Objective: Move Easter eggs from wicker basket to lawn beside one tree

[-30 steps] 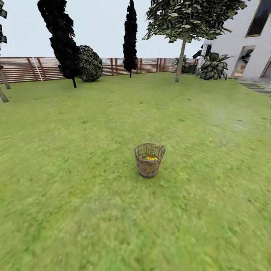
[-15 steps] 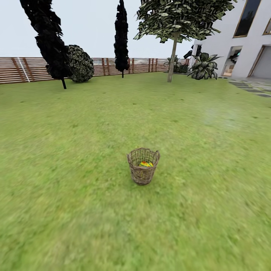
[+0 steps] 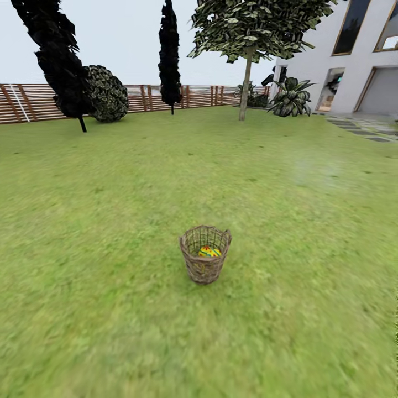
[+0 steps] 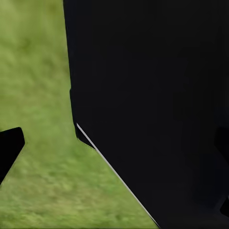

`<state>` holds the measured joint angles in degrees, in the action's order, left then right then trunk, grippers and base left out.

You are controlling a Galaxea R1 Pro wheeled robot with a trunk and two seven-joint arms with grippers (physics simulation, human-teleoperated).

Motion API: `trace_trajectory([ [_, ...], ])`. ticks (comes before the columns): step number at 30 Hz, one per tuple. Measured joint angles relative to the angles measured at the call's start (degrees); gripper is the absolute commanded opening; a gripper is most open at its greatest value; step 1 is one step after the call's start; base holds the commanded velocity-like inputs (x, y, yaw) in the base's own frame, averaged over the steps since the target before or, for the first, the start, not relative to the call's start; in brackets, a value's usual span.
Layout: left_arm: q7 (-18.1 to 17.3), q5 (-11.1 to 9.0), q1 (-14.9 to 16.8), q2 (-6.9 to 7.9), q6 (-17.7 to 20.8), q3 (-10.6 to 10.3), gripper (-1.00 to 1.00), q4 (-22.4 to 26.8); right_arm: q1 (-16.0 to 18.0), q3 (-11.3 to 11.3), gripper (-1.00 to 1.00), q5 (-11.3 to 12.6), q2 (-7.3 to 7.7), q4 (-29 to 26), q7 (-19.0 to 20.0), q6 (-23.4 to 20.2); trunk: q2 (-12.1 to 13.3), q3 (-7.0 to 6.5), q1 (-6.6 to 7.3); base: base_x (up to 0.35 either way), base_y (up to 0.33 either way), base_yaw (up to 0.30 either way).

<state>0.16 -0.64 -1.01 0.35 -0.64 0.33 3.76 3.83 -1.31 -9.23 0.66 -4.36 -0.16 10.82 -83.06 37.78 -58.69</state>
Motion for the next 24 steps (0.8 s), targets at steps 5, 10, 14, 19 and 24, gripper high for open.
trace_trajectory([
  [5,0.00,0.00,0.00,0.00,0.00,0.00,1.00,0.00,0.00,0.00,1.00,0.00,0.03,0.00,0.00,0.00,0.00,0.00,0.00,0.315,0.000,-0.276],
  [10,0.00,0.00,0.00,0.00,0.00,0.00,1.00,0.00,0.00,0.00,1.00,0.00,0.03,0.00,0.00,0.00,0.00,0.00,0.00,0.315,0.000,-0.227],
  [14,0.00,0.00,-0.01,0.00,0.00,0.00,1.00,0.01,0.01,0.00,1.00,0.00,-0.05,0.01,0.00,-0.07,0.00,0.00,0.00,0.315,0.000,-0.031],
  [19,0.00,0.00,-0.01,0.00,0.00,0.00,1.00,0.01,0.01,-0.06,1.00,-0.11,0.07,0.01,0.00,-0.08,0.00,0.00,0.00,0.315,0.000,-0.004],
  [24,0.00,0.00,-0.01,0.00,0.00,0.00,1.00,0.01,0.01,-0.09,1.00,-0.18,0.13,0.01,0.00,-0.08,0.00,0.00,0.00,0.315,0.000,0.000],
])
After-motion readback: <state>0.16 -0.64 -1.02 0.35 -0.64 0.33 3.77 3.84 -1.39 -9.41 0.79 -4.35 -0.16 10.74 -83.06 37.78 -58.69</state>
